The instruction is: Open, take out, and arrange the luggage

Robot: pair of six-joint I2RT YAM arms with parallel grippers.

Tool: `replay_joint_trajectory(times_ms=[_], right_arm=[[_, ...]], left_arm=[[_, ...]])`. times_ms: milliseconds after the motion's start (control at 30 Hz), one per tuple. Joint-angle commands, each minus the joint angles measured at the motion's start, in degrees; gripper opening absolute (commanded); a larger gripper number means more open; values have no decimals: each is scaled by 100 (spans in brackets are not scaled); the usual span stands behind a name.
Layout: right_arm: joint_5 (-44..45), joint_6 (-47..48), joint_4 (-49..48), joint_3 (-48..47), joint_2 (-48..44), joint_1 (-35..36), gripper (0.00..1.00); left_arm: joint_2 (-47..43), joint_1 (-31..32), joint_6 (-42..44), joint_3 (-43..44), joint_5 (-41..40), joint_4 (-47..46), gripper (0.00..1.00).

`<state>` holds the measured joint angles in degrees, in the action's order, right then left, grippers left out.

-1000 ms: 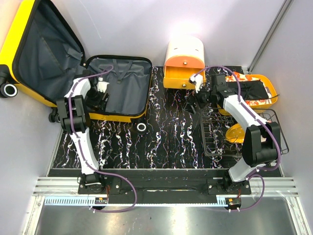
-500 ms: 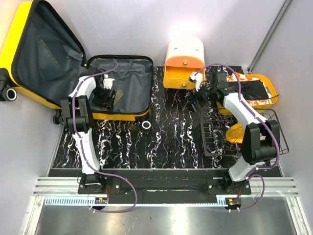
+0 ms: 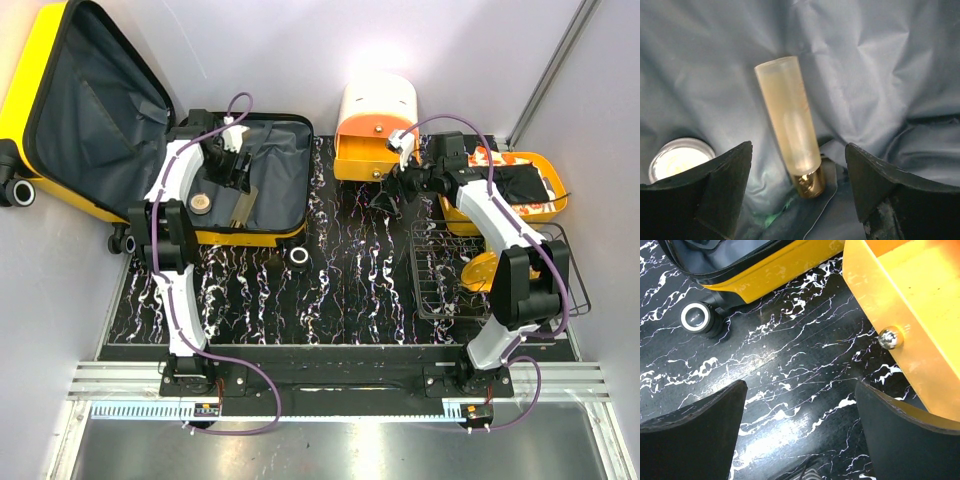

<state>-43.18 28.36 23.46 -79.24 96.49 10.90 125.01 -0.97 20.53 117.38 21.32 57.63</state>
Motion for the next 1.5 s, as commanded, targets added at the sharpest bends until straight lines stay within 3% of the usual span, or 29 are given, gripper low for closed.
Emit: replay_joint_trajectory(times_ms=[0,267,400,667,833,933,967,1067,1300,1467], right_arm=[[-138,-129,-325,-364,72,-26,98],[-200,-199,-536,-460,116,-17,98],[-209,-208,-536,-522,133,-17,98],[-226,-208,-781,-434,160,-17,98],[-480,-182,-1158,-443,256,-17,100],[-630,-77,-1457,-478,327,-17,100],[-648,-76,-1580,-478,344,-17,100],[-700,-6,-1906,-513,414,-17,100],[-806,143,-3004,-418,450,26,100],[-1060,959,-3840,-267,423,211,100]], left_arm=[[234,220,-234,-31,127,-313,78],[559,379,-374,-383,-523,-735,71],[682,379,-533,-330,-1014,-919,62],[955,431,-752,-128,-1016,-972,57],[964,431,-1025,21,-358,-938,51],[614,414,-1095,-31,20,-797,33],[517,396,-1122,-23,99,-701,19],[182,370,-1192,126,399,-438,1],[-214,379,-1271,1092,1153,512,0],[-451,422,-1455,1173,2076,934,0]])
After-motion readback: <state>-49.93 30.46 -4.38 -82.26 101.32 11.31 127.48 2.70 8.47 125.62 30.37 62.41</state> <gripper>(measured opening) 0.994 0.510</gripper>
